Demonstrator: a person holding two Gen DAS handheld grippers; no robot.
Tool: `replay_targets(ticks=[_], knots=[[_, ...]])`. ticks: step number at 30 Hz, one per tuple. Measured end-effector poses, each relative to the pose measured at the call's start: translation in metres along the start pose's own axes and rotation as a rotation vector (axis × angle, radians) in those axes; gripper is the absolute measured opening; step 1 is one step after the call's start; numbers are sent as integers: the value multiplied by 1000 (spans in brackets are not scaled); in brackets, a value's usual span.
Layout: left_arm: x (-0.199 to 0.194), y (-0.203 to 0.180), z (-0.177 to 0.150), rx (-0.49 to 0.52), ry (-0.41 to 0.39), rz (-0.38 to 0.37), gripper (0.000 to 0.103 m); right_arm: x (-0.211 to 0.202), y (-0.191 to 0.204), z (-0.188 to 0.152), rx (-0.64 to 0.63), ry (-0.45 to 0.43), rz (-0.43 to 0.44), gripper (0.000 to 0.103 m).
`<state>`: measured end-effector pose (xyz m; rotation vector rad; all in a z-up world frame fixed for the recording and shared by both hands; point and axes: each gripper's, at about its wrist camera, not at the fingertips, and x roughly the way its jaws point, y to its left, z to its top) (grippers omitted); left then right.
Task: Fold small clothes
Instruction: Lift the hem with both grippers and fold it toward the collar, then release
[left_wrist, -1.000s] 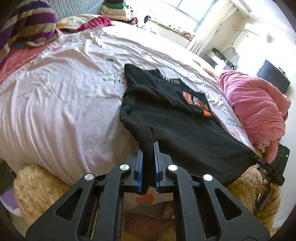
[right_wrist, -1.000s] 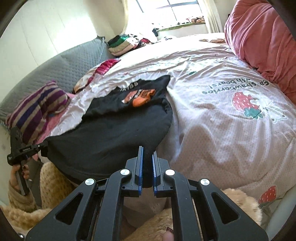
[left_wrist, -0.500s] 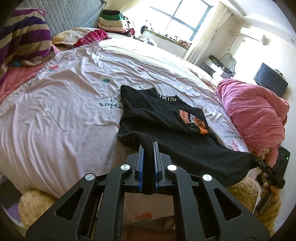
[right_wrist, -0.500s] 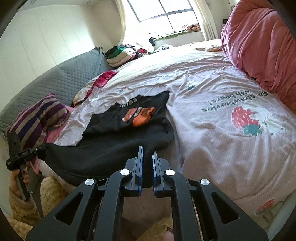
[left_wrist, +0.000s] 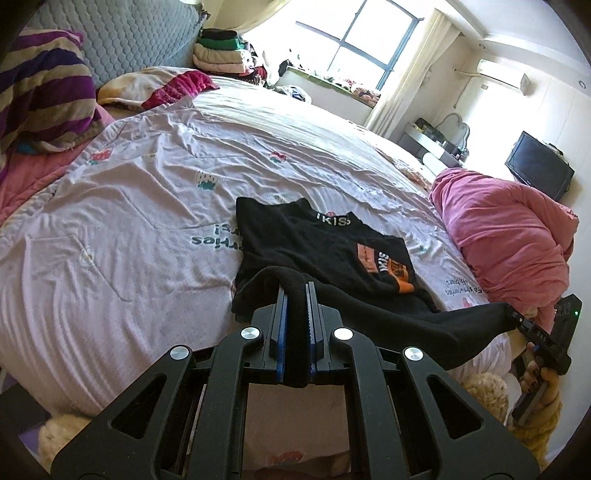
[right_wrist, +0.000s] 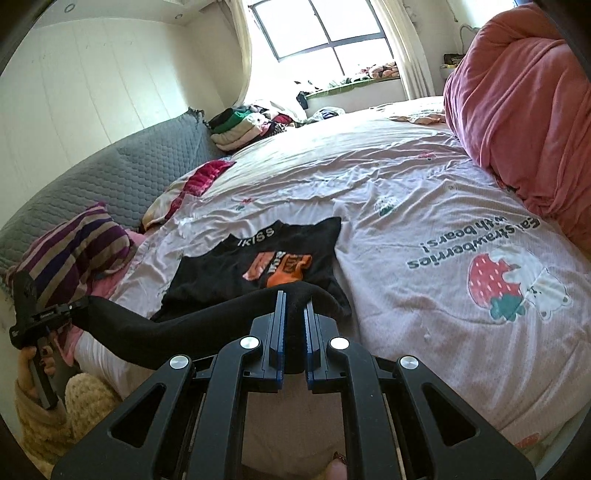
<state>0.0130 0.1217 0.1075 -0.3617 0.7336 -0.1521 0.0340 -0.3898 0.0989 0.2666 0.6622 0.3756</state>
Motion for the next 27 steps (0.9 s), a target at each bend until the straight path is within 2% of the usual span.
replay_targets(ticks=[14,19,27], knots=[[18,-1,34,1,-47,-1,3,32,-5,39,39,-38,-34,7],[23,-6,42,32,-61,20,3,48,-5,50,44,-57,-68,7],[45,3,58,27,-54,45,3,80,-8,70,60,-56,-90,7]])
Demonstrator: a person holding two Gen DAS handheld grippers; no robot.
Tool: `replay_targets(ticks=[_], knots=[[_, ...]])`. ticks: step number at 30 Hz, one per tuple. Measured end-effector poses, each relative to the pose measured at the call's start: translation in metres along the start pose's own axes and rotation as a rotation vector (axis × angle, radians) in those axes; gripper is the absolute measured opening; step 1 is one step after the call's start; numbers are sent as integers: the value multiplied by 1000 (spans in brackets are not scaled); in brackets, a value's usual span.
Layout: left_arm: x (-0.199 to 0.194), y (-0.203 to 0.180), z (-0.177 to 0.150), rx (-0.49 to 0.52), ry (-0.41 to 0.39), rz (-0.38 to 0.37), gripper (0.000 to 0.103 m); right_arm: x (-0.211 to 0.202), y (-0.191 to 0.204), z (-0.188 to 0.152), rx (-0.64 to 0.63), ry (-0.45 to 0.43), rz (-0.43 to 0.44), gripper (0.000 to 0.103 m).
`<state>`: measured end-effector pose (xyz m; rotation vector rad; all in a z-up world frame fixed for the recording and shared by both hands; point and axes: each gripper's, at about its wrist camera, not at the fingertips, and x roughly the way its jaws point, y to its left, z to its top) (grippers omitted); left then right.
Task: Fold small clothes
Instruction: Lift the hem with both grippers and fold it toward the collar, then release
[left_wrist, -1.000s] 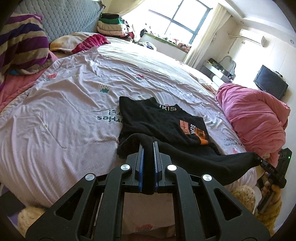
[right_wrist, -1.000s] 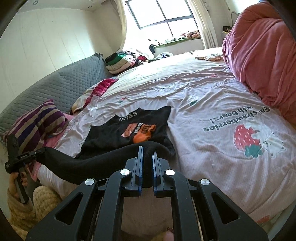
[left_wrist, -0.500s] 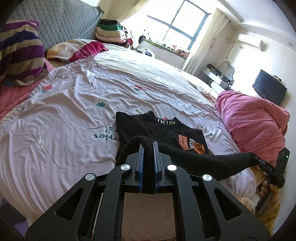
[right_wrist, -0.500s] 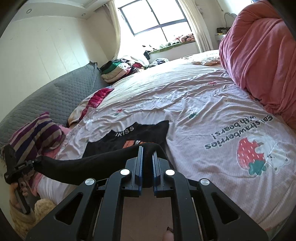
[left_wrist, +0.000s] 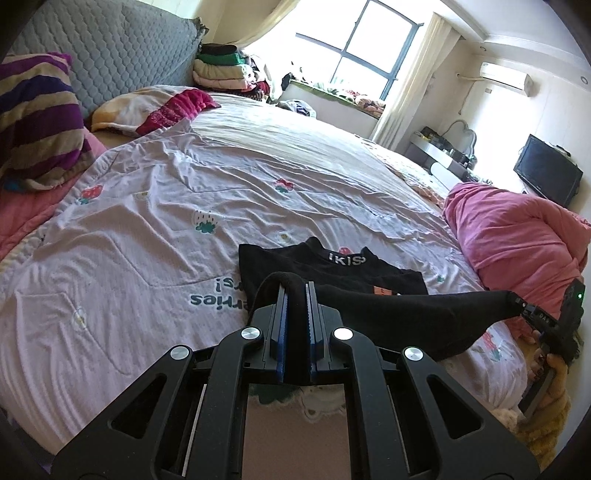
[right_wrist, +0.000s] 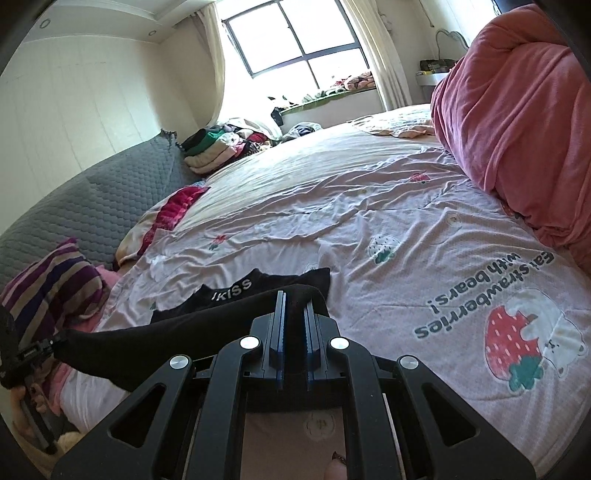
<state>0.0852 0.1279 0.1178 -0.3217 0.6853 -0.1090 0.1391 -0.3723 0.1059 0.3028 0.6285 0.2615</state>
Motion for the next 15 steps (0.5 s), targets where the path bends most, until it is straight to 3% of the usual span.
replay_targets(ticks=[15], knots=[[57,14,16,-2,46,64,3,69,-3,12,-32,49,-77,7]])
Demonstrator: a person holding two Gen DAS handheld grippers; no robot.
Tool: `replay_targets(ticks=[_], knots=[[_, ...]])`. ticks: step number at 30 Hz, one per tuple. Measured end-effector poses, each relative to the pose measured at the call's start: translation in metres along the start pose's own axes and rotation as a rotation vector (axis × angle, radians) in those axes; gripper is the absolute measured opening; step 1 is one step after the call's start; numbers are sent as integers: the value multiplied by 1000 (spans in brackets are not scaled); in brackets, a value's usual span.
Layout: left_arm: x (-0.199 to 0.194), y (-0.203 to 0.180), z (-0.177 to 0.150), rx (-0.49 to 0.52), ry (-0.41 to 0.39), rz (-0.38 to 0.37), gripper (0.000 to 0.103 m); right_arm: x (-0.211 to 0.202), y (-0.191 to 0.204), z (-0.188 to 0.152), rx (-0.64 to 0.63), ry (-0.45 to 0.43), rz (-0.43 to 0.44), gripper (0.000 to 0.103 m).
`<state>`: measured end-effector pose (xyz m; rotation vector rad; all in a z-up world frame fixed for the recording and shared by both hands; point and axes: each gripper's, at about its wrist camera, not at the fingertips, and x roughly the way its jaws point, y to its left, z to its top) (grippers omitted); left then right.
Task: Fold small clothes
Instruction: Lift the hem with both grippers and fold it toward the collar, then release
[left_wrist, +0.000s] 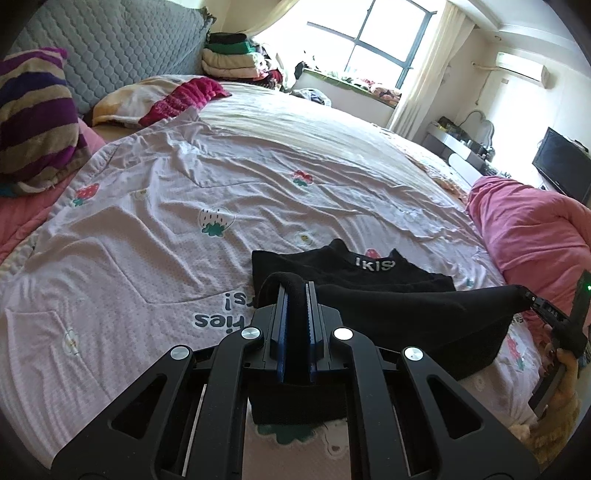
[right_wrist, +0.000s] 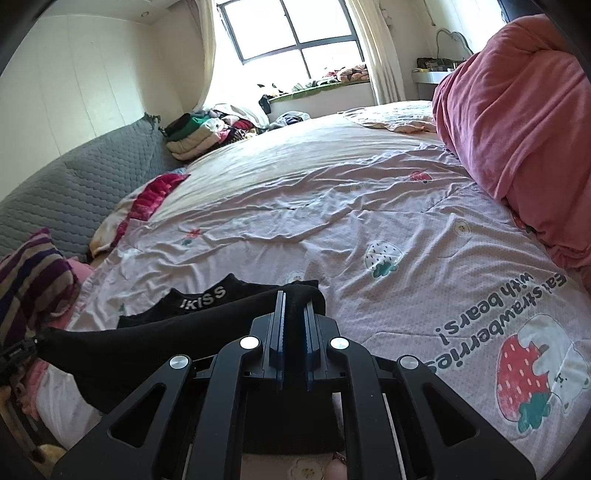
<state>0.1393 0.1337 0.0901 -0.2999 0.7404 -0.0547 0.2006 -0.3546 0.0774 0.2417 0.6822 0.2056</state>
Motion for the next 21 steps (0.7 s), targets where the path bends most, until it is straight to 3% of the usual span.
replay_targets(ticks=[21], knots=[[66,11,4,43,62,94,3,73,0,-4,-91,117,-80,7]])
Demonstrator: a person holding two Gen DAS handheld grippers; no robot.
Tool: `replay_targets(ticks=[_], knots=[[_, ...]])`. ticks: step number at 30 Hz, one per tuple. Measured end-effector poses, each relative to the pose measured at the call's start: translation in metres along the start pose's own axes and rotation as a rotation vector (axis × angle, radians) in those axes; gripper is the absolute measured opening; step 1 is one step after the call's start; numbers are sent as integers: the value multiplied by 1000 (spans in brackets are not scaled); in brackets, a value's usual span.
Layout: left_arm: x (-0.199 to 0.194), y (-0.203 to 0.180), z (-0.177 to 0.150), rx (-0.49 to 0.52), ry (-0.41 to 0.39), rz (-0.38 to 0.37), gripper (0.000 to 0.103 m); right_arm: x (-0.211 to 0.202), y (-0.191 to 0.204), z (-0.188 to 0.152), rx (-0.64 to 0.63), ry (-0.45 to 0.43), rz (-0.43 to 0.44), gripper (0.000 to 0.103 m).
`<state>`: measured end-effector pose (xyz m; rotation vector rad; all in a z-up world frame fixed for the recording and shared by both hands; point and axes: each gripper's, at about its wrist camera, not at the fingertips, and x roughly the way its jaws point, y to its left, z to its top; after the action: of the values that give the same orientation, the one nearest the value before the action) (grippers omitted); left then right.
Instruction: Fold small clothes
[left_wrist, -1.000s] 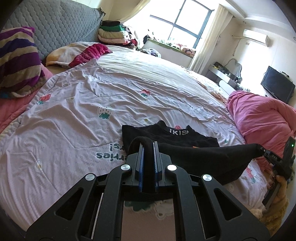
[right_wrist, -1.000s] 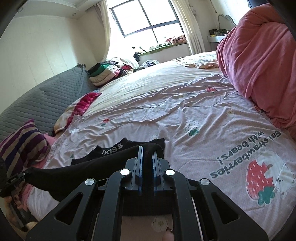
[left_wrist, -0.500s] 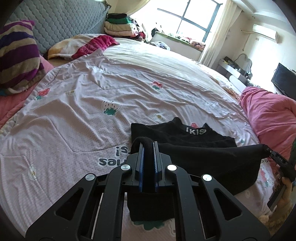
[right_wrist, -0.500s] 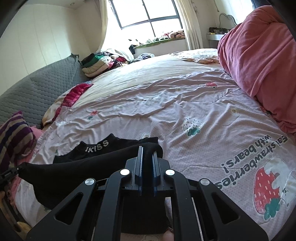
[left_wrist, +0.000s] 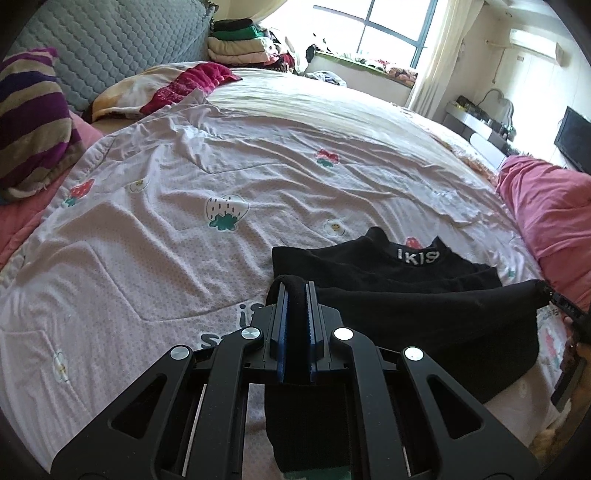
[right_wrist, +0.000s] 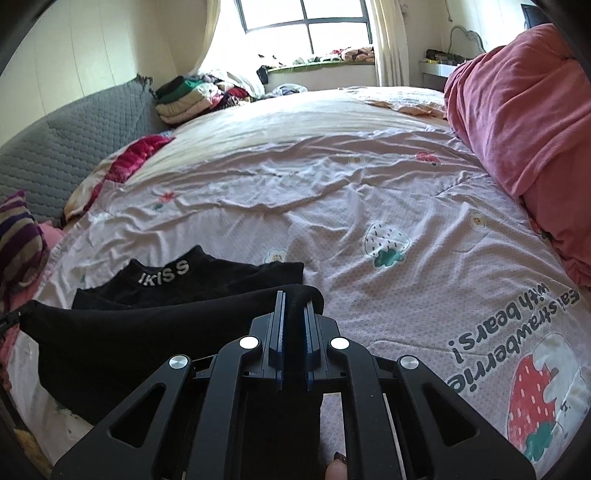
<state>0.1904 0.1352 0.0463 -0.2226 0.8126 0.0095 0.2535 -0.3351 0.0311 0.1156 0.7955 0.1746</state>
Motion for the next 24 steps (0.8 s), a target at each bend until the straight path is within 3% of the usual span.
replay_targets(ticks=[6,10,12,14,15,21,24], knots=[[17,3,0,-4,30,18,3,16,0,1,-7,37,-8,7],[25,6,1,10,39,53,9,28,-2,4,-7,54,-9,8],[25,8,3,18,28,82,9,31,-3,3,-11,57,-5,14],[19,14,5,-7,12,74,10,27,-4,3,-18,38,-41,43],[15,16,7,-16,-2,69,10,23,-5,4,-10,21,-44,48],[-8,5,9,16,-55,48,20,-7,4,5,-19,-60,21,49],[-13,-10,3,73,-62,54,31,-18,20,-1,-70,-74,65,47]])
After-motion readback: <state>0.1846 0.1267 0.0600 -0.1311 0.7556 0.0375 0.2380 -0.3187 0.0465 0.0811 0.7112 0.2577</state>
